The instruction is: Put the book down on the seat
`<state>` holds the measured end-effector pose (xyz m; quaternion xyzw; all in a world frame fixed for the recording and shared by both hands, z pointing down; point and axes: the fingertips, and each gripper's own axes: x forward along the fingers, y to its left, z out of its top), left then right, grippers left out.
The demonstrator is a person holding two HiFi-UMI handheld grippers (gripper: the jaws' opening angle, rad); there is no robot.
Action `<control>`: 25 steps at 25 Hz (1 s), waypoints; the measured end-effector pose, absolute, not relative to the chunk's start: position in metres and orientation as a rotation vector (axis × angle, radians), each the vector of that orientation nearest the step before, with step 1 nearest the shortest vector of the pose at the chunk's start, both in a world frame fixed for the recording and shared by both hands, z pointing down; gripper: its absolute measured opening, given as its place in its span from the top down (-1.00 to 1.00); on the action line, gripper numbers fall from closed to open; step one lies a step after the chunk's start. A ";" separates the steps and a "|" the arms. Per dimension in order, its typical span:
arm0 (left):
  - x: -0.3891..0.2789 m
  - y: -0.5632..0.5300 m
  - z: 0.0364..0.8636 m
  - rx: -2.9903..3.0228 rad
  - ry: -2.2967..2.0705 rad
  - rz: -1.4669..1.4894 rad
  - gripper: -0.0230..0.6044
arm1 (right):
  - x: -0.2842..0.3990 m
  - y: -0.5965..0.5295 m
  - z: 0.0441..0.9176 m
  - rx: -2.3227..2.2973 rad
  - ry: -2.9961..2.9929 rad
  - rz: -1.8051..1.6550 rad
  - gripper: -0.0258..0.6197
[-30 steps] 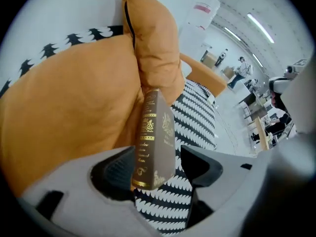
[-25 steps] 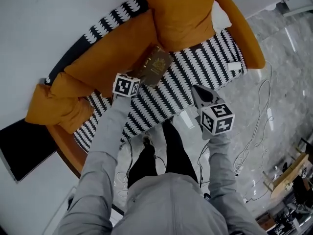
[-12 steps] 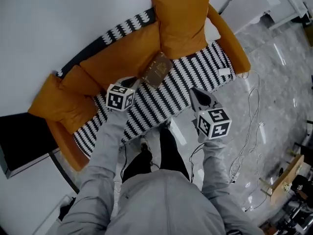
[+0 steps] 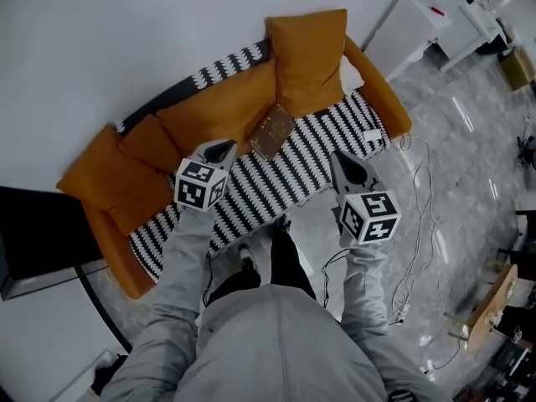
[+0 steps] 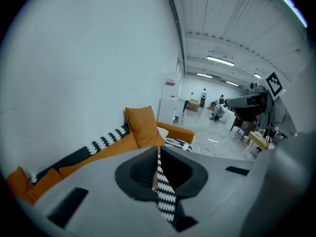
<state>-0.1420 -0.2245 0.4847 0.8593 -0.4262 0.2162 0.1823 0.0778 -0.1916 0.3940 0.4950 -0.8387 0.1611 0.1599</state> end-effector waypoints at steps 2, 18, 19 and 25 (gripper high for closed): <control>-0.146 -0.213 0.461 2.475 -1.216 0.589 0.80 | 0.070 -0.182 0.379 1.435 -2.411 0.412 0.83; -0.155 -0.131 0.310 2.755 -1.387 0.431 0.83 | 0.024 -0.098 0.254 1.356 -2.607 0.053 0.83; -0.157 -0.128 0.299 2.766 -1.408 0.416 0.83 | 0.022 -0.094 0.245 1.347 -2.623 0.033 0.83; -0.162 -0.103 0.252 2.849 -1.438 0.367 0.84 | 0.012 -0.076 0.217 1.355 -2.616 -0.097 0.83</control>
